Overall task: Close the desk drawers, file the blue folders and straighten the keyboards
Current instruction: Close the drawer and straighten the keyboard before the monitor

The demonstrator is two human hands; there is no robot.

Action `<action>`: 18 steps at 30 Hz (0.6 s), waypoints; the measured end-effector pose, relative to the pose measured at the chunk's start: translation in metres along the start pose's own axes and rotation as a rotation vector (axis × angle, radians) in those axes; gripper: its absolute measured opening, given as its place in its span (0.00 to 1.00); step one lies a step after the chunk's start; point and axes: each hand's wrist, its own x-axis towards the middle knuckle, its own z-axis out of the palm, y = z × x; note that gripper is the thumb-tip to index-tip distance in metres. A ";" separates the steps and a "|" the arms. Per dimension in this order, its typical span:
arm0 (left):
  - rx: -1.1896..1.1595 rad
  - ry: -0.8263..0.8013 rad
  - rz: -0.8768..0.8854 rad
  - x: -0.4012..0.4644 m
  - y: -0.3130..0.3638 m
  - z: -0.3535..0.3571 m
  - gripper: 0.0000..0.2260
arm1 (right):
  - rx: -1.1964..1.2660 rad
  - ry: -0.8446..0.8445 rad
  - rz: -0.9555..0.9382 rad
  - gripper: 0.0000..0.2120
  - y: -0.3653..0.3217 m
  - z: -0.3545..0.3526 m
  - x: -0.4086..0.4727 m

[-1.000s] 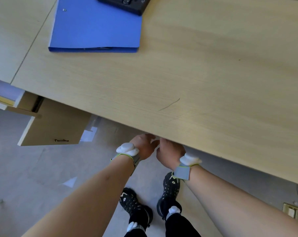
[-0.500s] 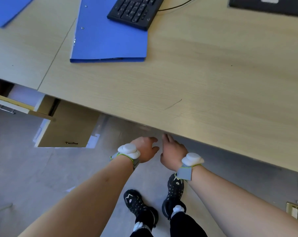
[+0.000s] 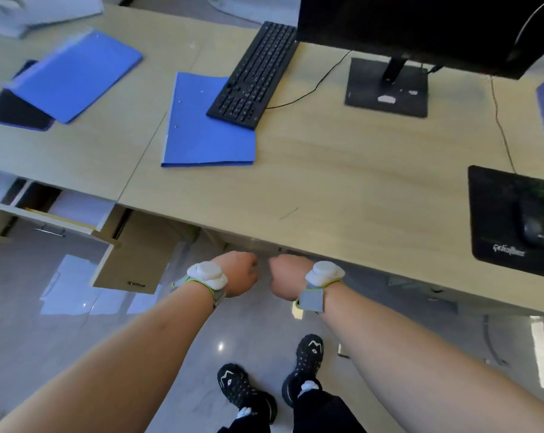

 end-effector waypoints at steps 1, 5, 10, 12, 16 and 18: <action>0.007 0.009 0.019 -0.006 0.006 -0.011 0.18 | 0.003 0.002 0.002 0.12 0.003 -0.013 -0.009; 0.038 0.067 0.073 -0.031 0.031 -0.050 0.17 | 0.009 -0.015 0.060 0.14 0.018 -0.057 -0.044; 0.061 0.157 0.068 -0.054 0.071 -0.109 0.21 | 0.056 0.046 0.154 0.07 0.056 -0.121 -0.085; 0.079 0.148 0.069 -0.056 0.080 -0.124 0.22 | 0.059 0.046 0.188 0.08 0.069 -0.135 -0.091; 0.087 0.205 0.031 -0.068 0.103 -0.157 0.22 | 0.093 0.145 0.226 0.18 0.091 -0.169 -0.105; 0.073 0.237 0.026 -0.074 0.107 -0.173 0.22 | 0.100 0.188 0.212 0.19 0.095 -0.187 -0.108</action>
